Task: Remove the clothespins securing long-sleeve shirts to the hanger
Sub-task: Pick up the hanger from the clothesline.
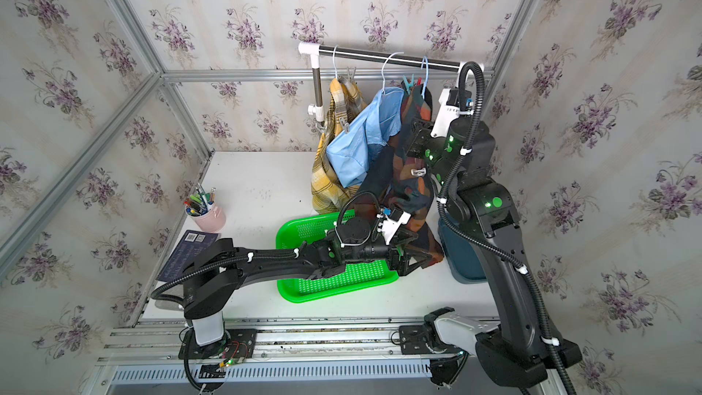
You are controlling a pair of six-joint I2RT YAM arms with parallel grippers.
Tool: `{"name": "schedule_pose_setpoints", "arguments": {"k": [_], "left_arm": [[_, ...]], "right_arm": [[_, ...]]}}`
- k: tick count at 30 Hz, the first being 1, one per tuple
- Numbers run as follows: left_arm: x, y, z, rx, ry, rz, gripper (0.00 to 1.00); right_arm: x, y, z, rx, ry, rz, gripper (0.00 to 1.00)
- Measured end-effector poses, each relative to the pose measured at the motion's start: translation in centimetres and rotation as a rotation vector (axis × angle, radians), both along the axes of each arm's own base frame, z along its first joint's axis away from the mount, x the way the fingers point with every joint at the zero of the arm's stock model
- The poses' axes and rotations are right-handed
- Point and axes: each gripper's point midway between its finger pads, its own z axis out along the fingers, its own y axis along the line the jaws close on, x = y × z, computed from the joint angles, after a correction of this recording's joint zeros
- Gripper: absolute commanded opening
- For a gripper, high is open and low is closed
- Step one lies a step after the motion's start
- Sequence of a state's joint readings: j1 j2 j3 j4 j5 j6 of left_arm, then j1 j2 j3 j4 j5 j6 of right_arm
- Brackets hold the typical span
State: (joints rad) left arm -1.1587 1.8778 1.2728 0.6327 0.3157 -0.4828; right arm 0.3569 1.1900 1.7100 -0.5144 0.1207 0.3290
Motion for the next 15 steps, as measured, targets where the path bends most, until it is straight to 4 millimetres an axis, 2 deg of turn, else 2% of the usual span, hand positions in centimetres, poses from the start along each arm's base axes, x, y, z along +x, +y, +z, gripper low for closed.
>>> {"name": "schedule_pose_setpoints", "arguments": {"k": [6,10,15], "left_arm": [[-0.2,0.1,-1.1,0.033,0.000,-0.006,0.99],[-0.1,-0.4,-1.7,0.044,-0.002,-0.012,0.99],[0.2,-2.0,-0.4,0.016,-0.016,-0.009,0.99]], "right_arm": [[-2.5,-0.6,1.3,0.073,-0.023,0.017,0.00],[-4.6,-0.8,1.4,0.115,-0.020,0.044,0.00],[-7.0,-1.0,2.1,0.157,-0.029,0.084,0.00]]}}
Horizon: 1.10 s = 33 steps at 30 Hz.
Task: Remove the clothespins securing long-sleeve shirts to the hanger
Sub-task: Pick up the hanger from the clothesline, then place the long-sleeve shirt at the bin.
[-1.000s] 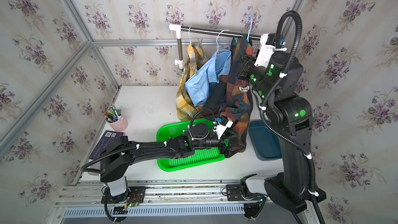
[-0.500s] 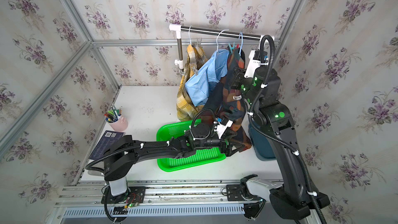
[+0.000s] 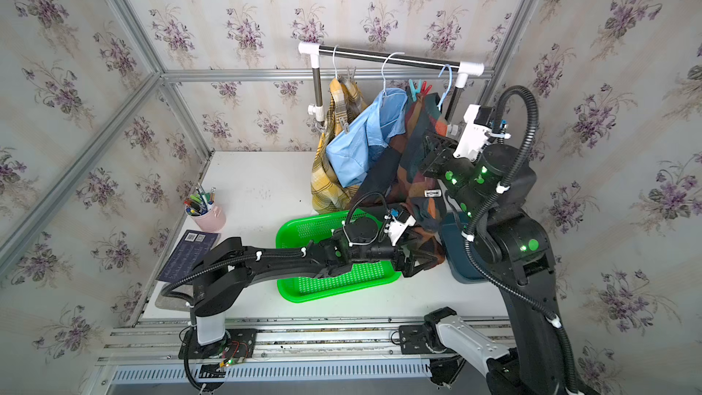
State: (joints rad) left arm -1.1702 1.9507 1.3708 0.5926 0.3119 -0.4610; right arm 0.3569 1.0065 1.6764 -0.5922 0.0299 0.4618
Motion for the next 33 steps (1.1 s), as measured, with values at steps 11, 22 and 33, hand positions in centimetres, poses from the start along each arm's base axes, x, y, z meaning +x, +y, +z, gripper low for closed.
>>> {"name": "schedule_pose_setpoints", "arguments": {"k": [11,22,33], "left_arm": [[4.7,-1.3,1.4,-0.002,-0.058,0.340,0.99],[6.2,2.7,9.7,0.067,-0.373,0.737,0.99],[5.8,11.8,15.0,0.181,-0.528,0.998,0.99]], "right_arm": [[-5.4,1.1,3.3,0.063,-0.097,0.171,0.00],[-13.2,2.7,9.7,0.080,-0.332,0.428,0.00],[-17.5,5.4,13.9,0.081,-0.437,0.706,0.00]]}}
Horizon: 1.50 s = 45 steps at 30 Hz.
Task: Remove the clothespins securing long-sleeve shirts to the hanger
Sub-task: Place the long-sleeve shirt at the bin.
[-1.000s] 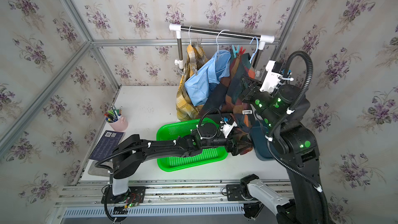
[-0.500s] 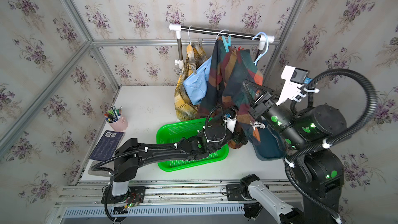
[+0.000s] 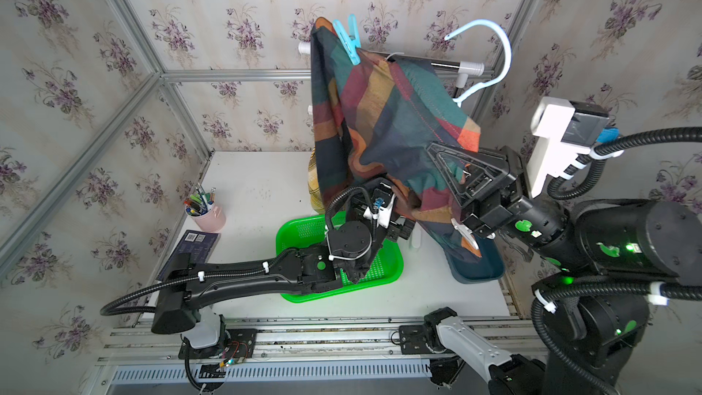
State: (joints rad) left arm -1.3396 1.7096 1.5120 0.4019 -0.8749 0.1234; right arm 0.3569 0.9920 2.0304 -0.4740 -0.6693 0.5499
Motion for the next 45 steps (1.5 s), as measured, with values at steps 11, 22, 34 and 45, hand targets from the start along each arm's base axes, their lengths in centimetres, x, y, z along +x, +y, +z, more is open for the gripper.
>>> {"name": "schedule_pose_setpoints", "arguments": {"k": [11,22,34,45], "left_arm": [[-1.4,4.5,-6.3,0.169,0.047,0.097,0.99],[0.8,6.3,-17.3,0.273,0.172,0.180,0.99],[-1.1,8.8,-23.4,0.316,0.278,0.010,0.99],[-4.7,13.8,-26.7,0.350,0.458,-0.180,0.99]], "right_arm": [[4.0,3.1,-7.7,-0.084,0.216,0.126,0.00],[8.6,5.4,-18.8,-0.193,0.380,0.159,0.00],[12.3,7.3,-29.5,-0.300,0.462,0.177,0.00],[13.5,11.2,-34.2,-0.396,0.431,0.248,0.00]]}}
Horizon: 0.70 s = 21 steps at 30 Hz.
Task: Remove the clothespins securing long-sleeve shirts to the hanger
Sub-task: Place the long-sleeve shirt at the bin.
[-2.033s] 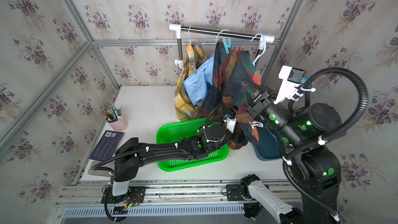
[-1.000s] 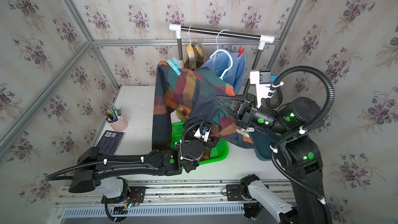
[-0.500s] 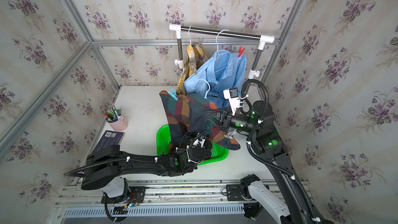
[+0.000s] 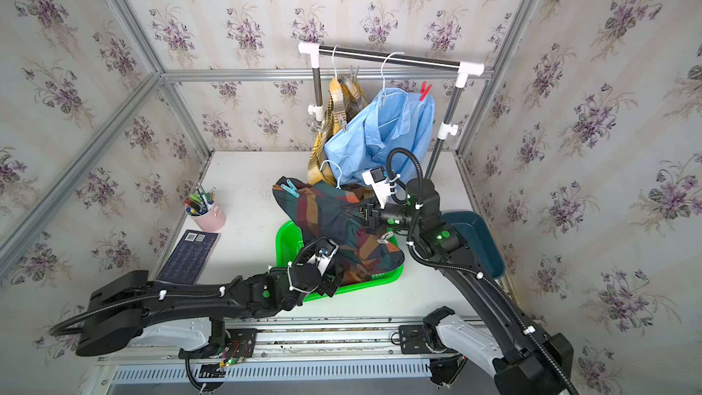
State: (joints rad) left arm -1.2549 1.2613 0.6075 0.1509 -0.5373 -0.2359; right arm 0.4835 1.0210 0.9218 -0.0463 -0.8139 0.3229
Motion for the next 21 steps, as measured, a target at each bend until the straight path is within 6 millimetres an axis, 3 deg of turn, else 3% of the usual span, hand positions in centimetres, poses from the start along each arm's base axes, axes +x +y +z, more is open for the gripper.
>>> {"name": "schedule_pose_setpoints", "arguments": {"k": [4,9,12,16,21], "left_arm": [[-1.8,1.0,3.1,-0.059,0.030,-0.083,0.99],[-3.2,4.1,9.0,-0.157,-0.016,-0.140,0.99],[-1.6,7.4,12.4,-0.202,-0.084,-0.067,0.99],[2.9,11.3,15.4,-0.201,-0.128,0.066,0.99],[6.5,10.7,18.1,-0.180,-0.123,0.005,0.99]], "right_arm": [[0.9,0.3,-2.4,-0.040,0.015,-0.014,0.00],[1.5,0.5,-3.0,-0.063,-0.008,-0.025,0.00],[1.7,0.6,-3.2,-0.072,-0.019,-0.021,0.00],[1.5,0.8,-3.5,-0.074,-0.017,0.002,0.00],[0.9,0.9,-3.3,-0.069,-0.032,0.037,0.00]]}}
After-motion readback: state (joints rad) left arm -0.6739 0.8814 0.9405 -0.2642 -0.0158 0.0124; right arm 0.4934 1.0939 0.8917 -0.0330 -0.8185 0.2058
